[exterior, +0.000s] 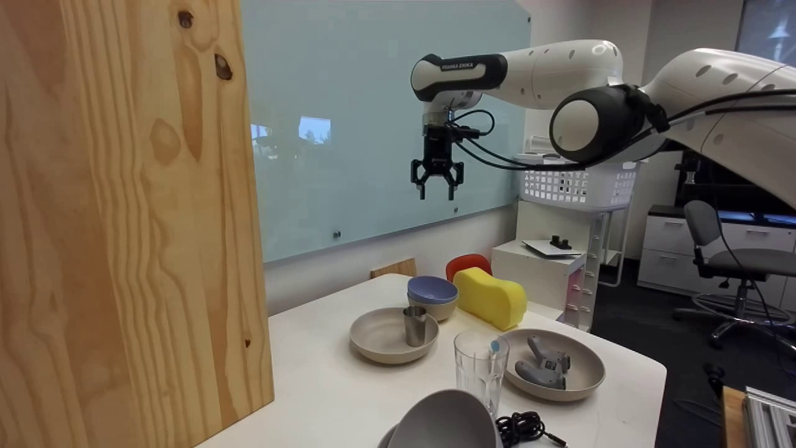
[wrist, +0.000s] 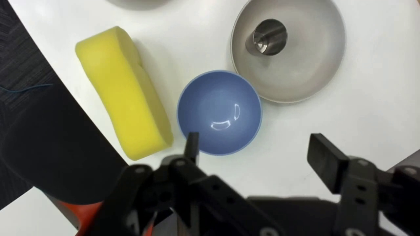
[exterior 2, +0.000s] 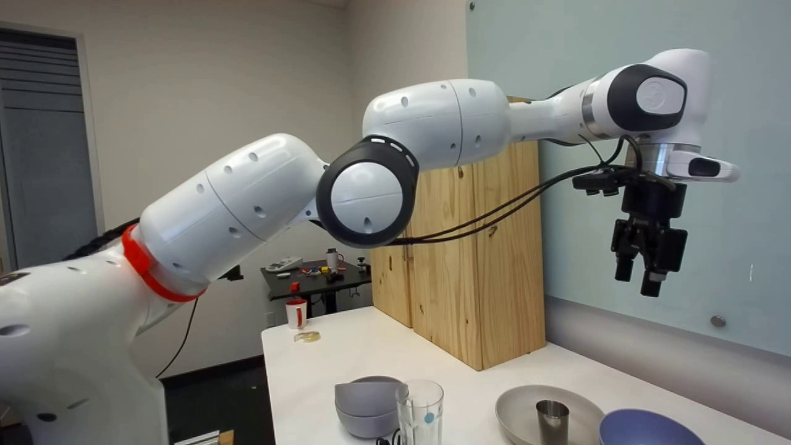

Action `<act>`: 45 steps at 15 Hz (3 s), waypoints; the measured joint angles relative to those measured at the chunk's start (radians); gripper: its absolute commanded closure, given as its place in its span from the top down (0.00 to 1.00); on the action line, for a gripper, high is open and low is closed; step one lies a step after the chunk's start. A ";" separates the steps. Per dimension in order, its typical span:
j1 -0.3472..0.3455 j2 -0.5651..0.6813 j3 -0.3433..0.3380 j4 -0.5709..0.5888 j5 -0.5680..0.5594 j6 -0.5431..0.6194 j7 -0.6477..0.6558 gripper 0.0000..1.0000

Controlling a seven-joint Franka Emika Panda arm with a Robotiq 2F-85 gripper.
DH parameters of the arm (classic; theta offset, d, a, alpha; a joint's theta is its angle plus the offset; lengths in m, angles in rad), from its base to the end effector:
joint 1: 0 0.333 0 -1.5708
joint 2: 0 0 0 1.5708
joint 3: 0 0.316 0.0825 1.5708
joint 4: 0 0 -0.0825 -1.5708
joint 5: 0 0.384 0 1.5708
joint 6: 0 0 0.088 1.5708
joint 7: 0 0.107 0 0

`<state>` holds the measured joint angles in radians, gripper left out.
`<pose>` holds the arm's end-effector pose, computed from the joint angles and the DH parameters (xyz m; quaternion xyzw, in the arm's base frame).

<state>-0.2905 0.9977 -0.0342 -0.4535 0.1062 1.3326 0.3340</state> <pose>0.7255 -0.2143 0.4466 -0.9491 0.3071 0.0596 0.0372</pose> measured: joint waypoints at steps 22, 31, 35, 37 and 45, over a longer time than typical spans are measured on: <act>0.118 -0.045 0.048 0.000 0.071 -0.030 0.274 0.00; 0.089 -0.059 0.061 -0.001 0.128 -0.081 0.410 0.00; 0.081 -0.070 0.013 -0.001 0.081 -0.169 0.505 0.00; 0.075 -0.075 -0.003 -0.001 0.070 -0.236 0.509 0.00; 0.062 -0.120 -0.047 -0.100 -0.070 -0.553 0.399 0.00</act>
<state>-0.2288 0.8781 -0.0817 -0.5535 0.0358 0.7797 0.7328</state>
